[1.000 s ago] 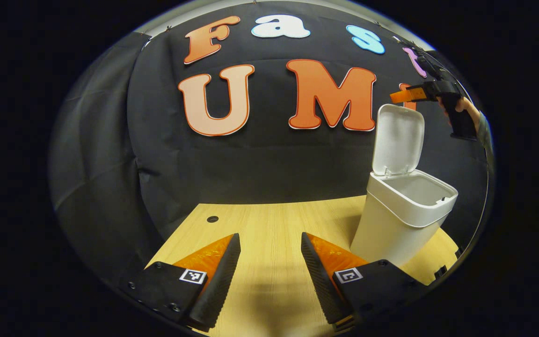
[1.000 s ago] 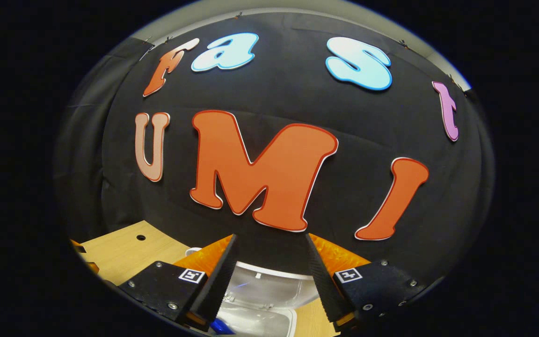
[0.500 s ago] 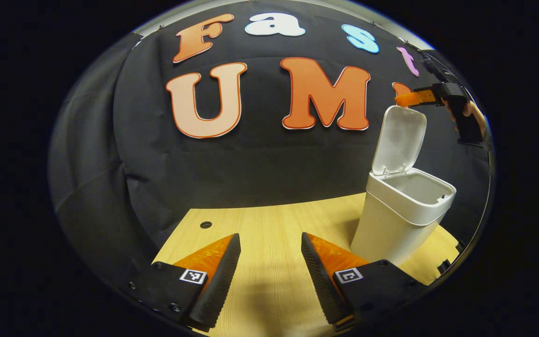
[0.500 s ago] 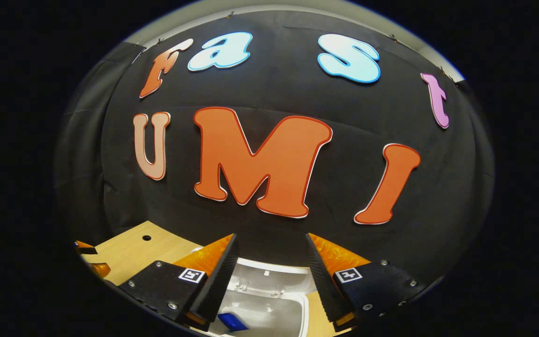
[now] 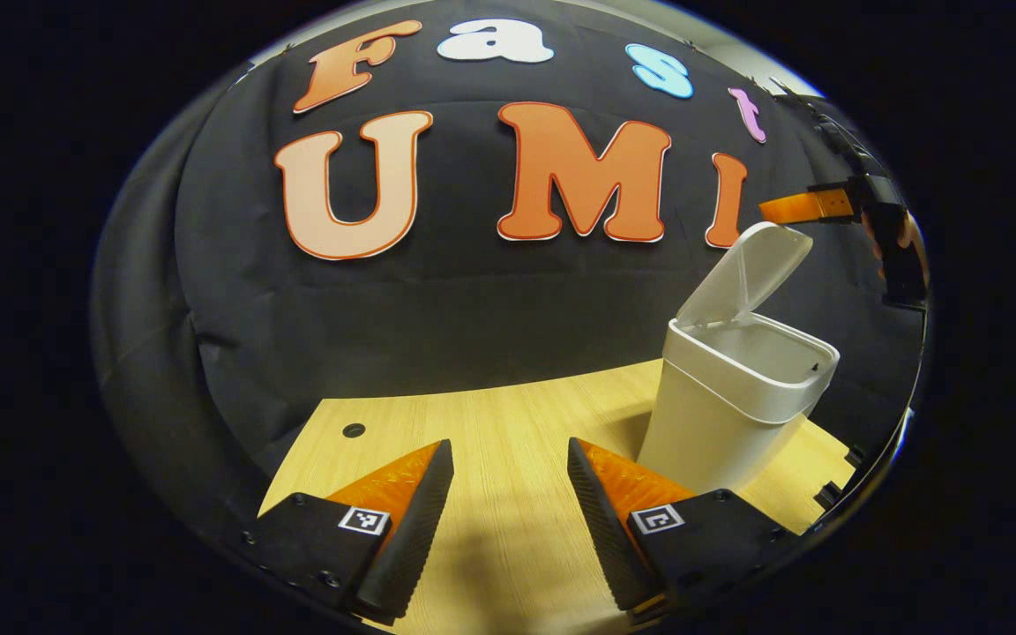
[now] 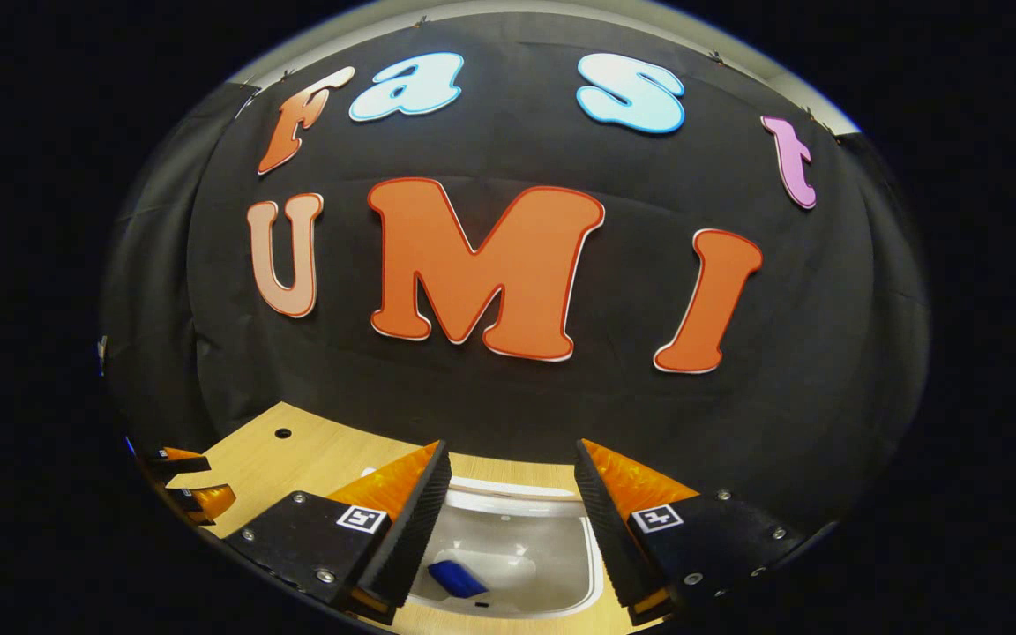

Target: Press the lid of the desktop garbage bin to open it, pick up the crumpled paper on the desktop and throw it into the bin, then pick up the pop can on the desktop and drop it into the bin, and finally close the garbage bin lid.

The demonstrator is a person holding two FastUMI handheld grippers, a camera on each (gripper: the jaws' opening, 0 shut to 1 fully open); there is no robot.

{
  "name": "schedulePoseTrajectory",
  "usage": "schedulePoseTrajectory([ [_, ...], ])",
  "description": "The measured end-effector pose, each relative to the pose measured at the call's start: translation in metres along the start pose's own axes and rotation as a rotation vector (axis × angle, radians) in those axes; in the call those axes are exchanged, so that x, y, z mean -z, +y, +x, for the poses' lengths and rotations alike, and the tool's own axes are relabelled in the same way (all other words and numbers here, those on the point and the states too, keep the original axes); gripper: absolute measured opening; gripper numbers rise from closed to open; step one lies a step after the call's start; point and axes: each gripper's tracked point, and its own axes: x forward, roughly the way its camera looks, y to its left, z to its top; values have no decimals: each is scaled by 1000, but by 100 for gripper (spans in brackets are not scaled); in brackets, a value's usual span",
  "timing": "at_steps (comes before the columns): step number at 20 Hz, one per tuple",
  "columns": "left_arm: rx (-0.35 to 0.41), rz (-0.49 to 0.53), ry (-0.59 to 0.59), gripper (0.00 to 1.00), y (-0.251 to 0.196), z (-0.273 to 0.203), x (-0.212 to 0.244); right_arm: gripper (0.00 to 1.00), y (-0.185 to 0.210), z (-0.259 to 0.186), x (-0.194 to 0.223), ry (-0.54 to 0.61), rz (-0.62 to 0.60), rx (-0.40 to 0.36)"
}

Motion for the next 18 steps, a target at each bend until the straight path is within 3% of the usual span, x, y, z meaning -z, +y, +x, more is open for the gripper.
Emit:
schedulePoseTrajectory([
  [8, 51, 1, 2, 84, -9, 5, -1, 86, 6, -24, 55, 102, 23, 35],
  [12, 88, 19, -5, 84, -22, 8, -5, 86, 16, -28, 91, 186, 96, 23],
  [18, 103, 30, -1, 84, -23, 5, -4, 74, 19, -32, 121, 251, 108, 37],
])
